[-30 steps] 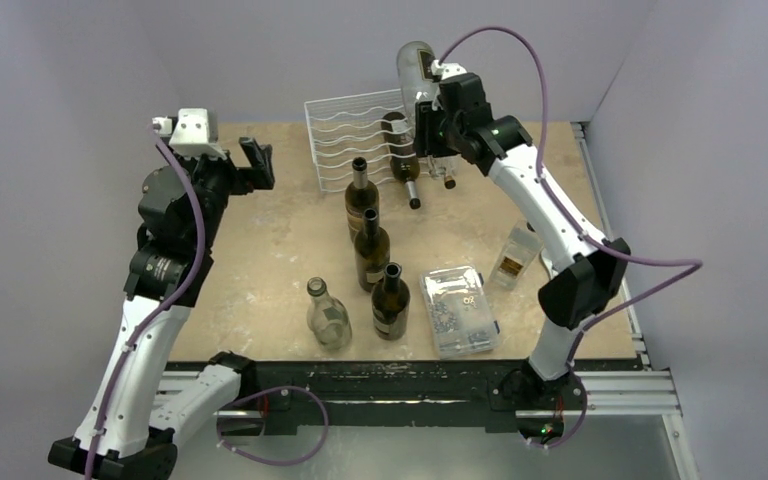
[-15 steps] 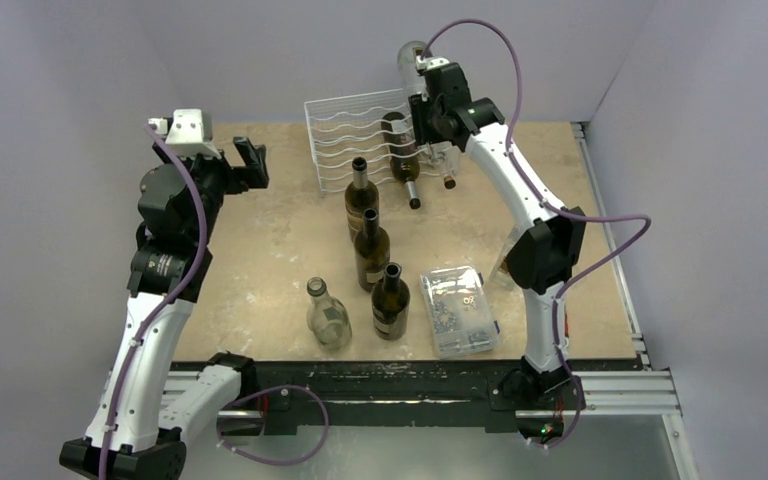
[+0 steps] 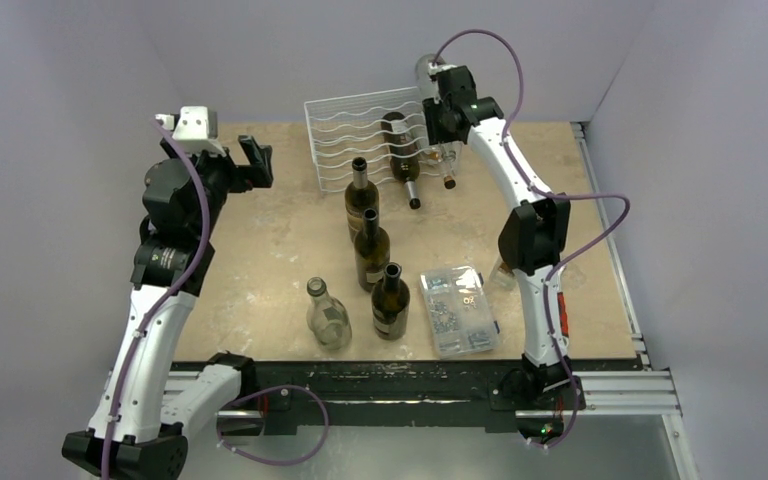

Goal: Put the wine bottle on the wine rack

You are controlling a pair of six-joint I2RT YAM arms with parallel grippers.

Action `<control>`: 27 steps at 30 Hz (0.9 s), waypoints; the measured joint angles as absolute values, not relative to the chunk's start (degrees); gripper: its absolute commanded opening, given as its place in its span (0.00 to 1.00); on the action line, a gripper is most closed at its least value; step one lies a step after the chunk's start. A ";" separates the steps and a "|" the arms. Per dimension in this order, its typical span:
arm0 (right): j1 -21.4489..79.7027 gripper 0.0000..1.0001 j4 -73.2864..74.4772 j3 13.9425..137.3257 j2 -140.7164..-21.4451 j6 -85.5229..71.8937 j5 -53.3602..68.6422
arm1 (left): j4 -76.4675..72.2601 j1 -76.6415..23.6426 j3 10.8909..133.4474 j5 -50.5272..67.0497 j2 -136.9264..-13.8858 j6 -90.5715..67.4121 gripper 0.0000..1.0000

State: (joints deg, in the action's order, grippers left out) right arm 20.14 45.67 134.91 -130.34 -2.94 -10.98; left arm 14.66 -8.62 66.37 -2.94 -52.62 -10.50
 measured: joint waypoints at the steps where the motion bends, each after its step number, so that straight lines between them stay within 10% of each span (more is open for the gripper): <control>1: 20.03 0.00 45.69 135.68 -131.28 -2.92 -11.00 | 14.66 -8.62 66.37 -2.85 -52.75 -10.52 1.00; 27: 19.97 0.00 41.17 124.75 -126.02 -2.98 -10.83 | 15.14 -7.11 66.37 0.01 -54.94 -13.15 1.00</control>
State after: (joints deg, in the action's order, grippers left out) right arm 19.97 41.17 124.75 -126.02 -2.98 -10.83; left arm 15.14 -7.11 66.37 0.01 -54.94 -13.15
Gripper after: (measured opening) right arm 0.514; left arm 0.998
